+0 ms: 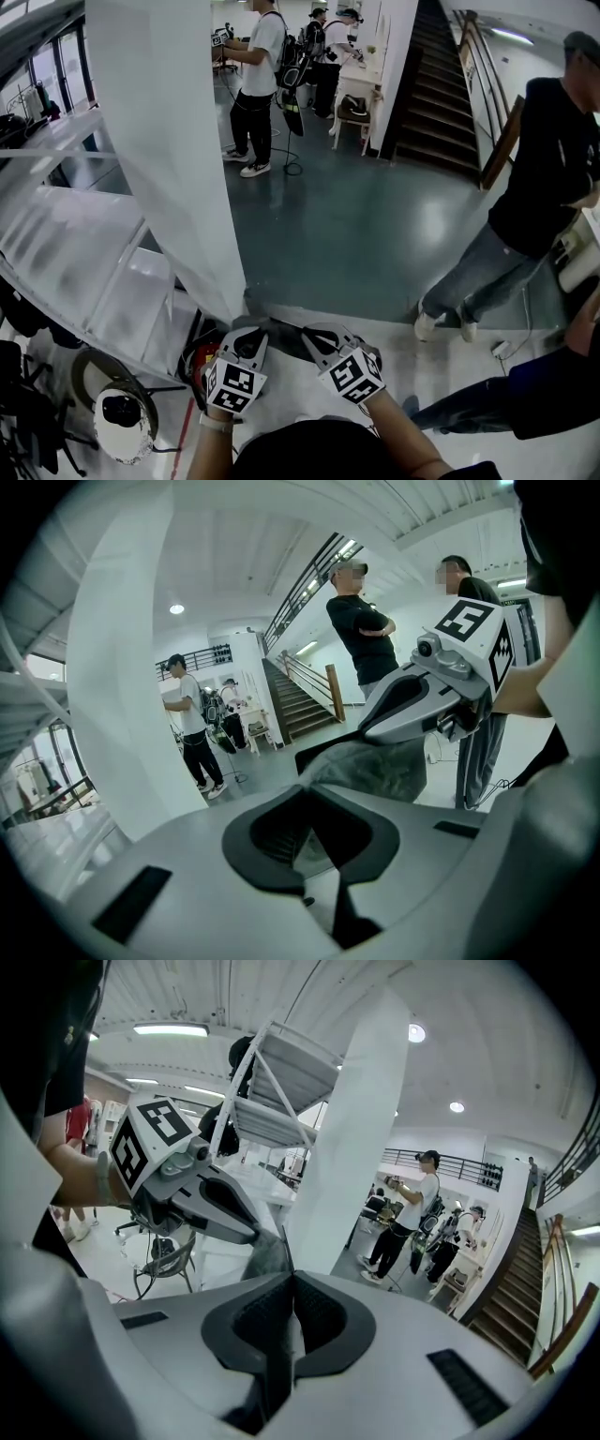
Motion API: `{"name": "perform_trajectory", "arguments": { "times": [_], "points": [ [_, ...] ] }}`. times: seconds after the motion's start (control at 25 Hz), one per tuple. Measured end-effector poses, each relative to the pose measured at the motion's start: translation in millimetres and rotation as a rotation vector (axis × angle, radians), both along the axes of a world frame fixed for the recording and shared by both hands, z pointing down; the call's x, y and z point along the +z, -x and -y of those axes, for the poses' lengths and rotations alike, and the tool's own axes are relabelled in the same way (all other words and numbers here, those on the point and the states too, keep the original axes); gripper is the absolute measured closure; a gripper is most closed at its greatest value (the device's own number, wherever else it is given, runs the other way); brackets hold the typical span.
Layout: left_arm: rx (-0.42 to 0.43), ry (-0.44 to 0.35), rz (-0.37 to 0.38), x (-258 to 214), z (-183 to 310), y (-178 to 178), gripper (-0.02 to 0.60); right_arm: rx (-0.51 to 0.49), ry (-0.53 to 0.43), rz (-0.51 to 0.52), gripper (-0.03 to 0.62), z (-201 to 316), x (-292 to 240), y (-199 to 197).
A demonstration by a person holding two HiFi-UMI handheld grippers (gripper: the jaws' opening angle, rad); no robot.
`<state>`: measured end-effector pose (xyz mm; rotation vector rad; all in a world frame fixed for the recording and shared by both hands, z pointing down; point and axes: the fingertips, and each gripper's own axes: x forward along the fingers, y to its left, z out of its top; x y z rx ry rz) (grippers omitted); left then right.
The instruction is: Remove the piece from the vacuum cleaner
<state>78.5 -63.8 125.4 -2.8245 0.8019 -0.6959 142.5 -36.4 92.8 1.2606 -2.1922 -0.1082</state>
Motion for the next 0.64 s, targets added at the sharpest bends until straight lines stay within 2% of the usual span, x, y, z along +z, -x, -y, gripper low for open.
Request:
{"name": "perform_trajectory", "arguments": {
  "times": [0.64],
  "points": [
    [0.0, 0.008, 0.026, 5, -13, 11, 0.543, 0.007, -0.005, 0.025, 0.562, -13, 7, 10]
  ]
}}
